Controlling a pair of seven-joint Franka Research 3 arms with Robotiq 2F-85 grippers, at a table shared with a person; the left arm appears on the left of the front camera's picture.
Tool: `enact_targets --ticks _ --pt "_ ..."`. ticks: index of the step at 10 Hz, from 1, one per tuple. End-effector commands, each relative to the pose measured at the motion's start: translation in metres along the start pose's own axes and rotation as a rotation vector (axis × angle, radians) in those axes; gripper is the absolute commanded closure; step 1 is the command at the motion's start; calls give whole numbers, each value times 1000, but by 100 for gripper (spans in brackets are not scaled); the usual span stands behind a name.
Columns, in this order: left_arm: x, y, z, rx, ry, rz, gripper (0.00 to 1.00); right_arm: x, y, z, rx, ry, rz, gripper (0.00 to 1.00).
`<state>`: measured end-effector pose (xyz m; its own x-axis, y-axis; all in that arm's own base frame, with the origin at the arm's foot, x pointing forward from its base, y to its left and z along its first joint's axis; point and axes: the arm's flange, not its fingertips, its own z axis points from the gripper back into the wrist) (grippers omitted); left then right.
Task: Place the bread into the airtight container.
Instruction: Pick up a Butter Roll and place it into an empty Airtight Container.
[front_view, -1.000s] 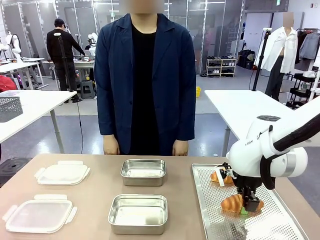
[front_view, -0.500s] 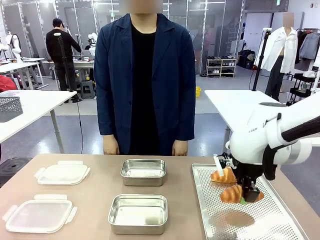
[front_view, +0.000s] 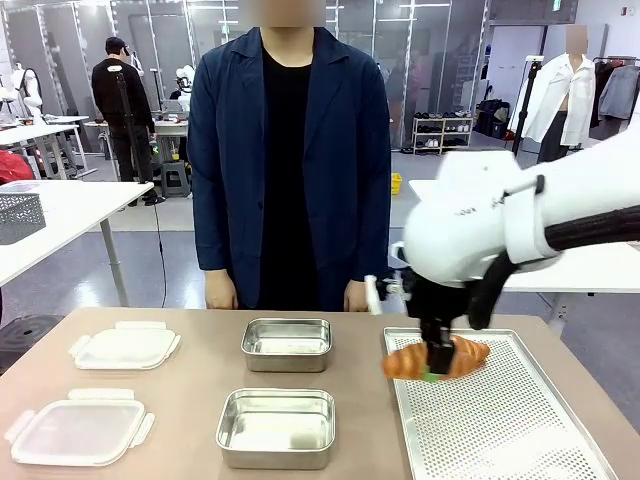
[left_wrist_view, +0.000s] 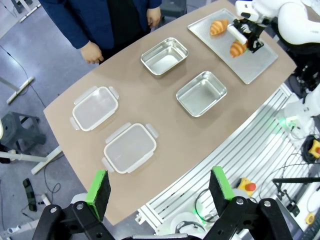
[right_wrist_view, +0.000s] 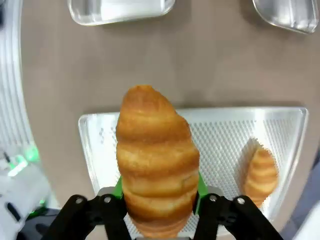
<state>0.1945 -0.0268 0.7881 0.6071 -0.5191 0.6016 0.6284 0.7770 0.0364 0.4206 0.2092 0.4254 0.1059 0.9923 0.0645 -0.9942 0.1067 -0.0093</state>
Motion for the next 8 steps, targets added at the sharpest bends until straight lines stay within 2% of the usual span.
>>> enact_targets --ticks 1,5,8 --pt "1 0 2 3 2 -14 0 52 -3 6 10 -11 -26 47" --pt "1 0 2 3 2 -14 0 150 18 -18 27 21 28 47" --pt "1 0 2 3 2 -14 0 196 32 -46 2 12 6 47"
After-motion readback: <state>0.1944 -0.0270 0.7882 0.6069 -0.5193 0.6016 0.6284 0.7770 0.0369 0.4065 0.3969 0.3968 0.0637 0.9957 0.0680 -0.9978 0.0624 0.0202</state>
